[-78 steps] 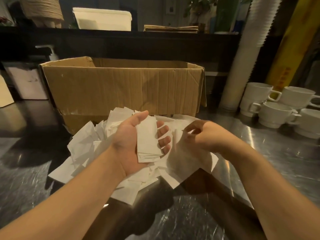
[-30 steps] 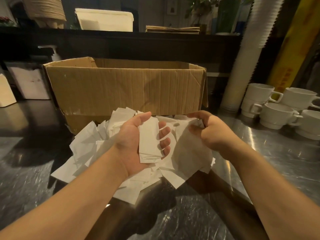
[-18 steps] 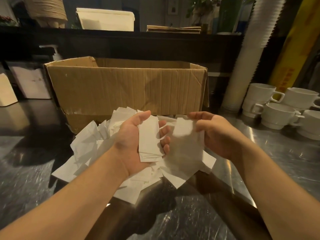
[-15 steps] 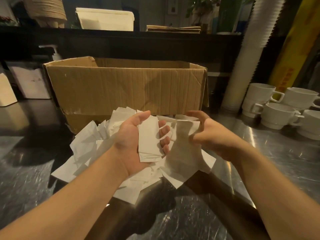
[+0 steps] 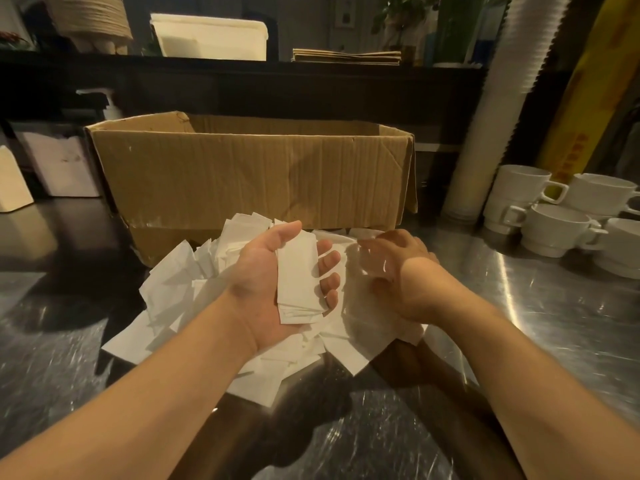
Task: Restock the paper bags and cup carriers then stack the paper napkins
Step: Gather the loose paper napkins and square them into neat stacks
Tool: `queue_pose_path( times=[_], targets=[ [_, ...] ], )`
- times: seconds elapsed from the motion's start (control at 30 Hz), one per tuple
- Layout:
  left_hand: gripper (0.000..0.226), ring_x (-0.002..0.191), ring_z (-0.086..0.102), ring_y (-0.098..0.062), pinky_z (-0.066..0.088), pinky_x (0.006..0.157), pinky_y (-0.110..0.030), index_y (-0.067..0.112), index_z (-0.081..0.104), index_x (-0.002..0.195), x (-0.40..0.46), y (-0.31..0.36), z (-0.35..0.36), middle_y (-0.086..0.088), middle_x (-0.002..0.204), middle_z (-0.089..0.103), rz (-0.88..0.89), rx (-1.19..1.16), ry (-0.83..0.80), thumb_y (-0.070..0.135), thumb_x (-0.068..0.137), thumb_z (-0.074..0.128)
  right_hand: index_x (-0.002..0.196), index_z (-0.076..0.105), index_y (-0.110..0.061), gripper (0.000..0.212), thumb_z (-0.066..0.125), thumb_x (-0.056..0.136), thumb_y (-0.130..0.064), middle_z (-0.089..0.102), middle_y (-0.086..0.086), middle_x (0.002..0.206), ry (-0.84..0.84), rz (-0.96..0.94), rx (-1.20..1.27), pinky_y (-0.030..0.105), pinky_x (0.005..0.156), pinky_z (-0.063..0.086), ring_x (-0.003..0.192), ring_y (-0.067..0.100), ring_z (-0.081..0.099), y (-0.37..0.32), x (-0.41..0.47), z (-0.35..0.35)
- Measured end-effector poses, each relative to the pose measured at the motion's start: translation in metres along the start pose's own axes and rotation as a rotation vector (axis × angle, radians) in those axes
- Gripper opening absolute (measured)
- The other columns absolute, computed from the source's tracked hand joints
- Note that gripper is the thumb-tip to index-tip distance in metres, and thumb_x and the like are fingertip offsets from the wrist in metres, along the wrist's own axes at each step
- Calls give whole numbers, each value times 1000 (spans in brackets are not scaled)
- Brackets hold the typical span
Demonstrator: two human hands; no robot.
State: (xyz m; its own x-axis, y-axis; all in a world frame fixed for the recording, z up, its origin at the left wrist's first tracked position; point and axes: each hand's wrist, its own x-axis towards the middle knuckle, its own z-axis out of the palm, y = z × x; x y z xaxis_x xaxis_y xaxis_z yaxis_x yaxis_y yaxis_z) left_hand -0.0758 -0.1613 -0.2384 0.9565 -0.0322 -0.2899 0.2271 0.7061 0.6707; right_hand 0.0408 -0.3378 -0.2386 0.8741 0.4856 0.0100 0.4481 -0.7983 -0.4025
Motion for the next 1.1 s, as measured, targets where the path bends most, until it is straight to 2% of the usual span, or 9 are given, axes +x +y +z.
queue_pose_path(
  times=[0.17, 0.23, 0.3, 0.4, 0.47, 0.57, 0.7, 0.87, 1.1],
  targets=[
    [49, 78, 66, -27, 53, 73, -36, 15, 66, 125, 0, 0, 0, -12, 109, 70, 9, 3, 8, 49, 90, 59, 130, 62, -23, 30, 60, 100, -17, 50, 2, 140, 453, -120, 199, 41, 104, 51, 123, 25, 53, 13, 3, 1],
    [48, 78, 64, -27, 50, 73, -37, 14, 65, 122, 0, 0, 0, -12, 107, 69, 10, -7, -18, 47, 89, 59, 114, 68, -24, 20, 61, 100, -11, 62, -1, 119, 551, -189, 424, 29, 88, 56, 106, 16, 60, 13, -1, -5],
    [45, 78, 62, -27, 49, 74, -38, 13, 63, 119, 1, 0, -1, -11, 103, 67, 6, -16, -57, 45, 88, 59, 104, 66, -27, 17, 61, 101, -12, 67, -4, 105, 457, -184, 869, 21, 72, 57, 98, 14, 64, 5, -11, -16],
    [43, 79, 62, -28, 49, 75, -39, 12, 62, 116, 3, 1, -1, -10, 101, 67, 1, -33, -73, 45, 88, 59, 106, 66, -17, 12, 55, 103, -13, 66, 3, 108, 156, -125, 1298, 31, 74, 61, 100, 23, 67, 1, -21, -30],
    [44, 80, 62, -28, 50, 77, -40, 11, 63, 117, 3, 1, -1, -11, 100, 67, 4, -49, -78, 44, 87, 61, 102, 68, -11, 17, 52, 100, -7, 66, 6, 101, 29, -104, 1253, 31, 72, 60, 93, 22, 67, 2, -22, -33],
    [44, 79, 62, -28, 49, 76, -39, 11, 64, 116, 2, 1, -2, -11, 102, 67, 6, -35, -71, 45, 87, 60, 110, 69, -13, 14, 61, 99, -10, 71, -1, 97, -17, -74, 805, 23, 70, 56, 89, 16, 69, 3, -17, -24],
    [48, 81, 63, -26, 50, 75, -36, 14, 67, 121, 2, 1, -1, -12, 109, 69, 0, -14, -20, 48, 89, 59, 134, 56, -35, 49, 74, 92, -18, 55, -5, 125, 52, -34, 185, 27, 86, 55, 112, 21, 57, 12, 2, -5],
    [50, 79, 64, -26, 50, 73, -36, 14, 67, 123, 1, 1, -1, -12, 109, 69, -2, -6, -10, 47, 86, 61, 123, 49, -50, 60, 83, 84, -19, 47, -4, 137, 37, 6, 165, 22, 72, 54, 113, 22, 55, 20, 12, 0],
    [48, 80, 64, -27, 51, 73, -36, 14, 66, 122, 1, 1, -1, -12, 108, 69, 1, -4, -15, 47, 88, 60, 126, 51, -34, 54, 83, 85, -23, 53, 0, 135, 48, 86, 244, 27, 75, 53, 111, 23, 57, 15, 13, -1]
  ],
)
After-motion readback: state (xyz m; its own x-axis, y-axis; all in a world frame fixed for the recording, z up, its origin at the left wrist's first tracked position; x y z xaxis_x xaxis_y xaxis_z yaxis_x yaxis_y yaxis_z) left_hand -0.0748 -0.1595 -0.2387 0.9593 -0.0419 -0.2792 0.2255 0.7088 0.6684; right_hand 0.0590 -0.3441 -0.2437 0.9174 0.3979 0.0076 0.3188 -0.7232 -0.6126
